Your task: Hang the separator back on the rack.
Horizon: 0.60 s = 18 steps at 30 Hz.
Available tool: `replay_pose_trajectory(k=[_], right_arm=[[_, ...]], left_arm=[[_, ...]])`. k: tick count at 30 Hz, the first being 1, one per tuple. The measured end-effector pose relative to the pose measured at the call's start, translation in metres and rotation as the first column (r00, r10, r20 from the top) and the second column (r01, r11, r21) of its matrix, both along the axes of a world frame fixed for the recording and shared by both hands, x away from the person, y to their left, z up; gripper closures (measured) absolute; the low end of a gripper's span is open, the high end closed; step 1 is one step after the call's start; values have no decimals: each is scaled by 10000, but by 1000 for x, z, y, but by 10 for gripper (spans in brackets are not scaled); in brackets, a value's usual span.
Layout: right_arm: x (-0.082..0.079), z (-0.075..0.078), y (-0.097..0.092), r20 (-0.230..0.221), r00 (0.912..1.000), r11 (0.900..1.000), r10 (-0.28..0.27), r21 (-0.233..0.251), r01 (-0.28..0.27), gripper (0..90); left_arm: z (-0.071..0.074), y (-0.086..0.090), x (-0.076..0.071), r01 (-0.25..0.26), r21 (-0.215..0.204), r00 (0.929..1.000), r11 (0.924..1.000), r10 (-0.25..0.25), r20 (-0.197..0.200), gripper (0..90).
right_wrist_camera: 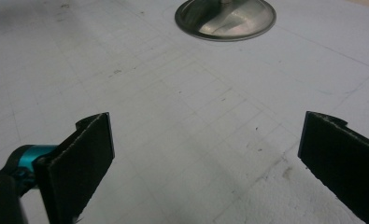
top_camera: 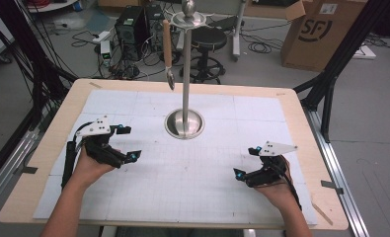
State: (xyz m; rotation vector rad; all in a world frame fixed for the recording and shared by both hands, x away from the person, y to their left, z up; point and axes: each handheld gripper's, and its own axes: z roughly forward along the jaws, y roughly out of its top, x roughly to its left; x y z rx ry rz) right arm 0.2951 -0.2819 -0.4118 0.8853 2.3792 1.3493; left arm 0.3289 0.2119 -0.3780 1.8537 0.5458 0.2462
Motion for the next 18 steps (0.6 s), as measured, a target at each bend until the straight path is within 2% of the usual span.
replay_pose_trajectory(k=[4, 7, 15, 18], right_arm=[[-1, -1, 1, -61, 10000, 10000, 6, 14, -5, 21], [-2, -2, 2, -120, 9999, 10000, 7, 8, -7, 21], [-4, -3, -1, -111, 9999, 10000, -44, -31, 44, 21], [-5, -3, -3, -161, 9998, 10000, -87, -50, 86, 21]], left_arm=[[-5, -1, 3, -99, 204, 9999, 9997, 97, 58, 17], [-11, 0, 6, -225, 370, 9996, 9991, 230, -136, 17], [-16, 0, 11, -281, 298, 9993, 9992, 289, -242, 17], [-20, -1, 15, -462, 616, 9978, 9970, 490, -450, 17]])
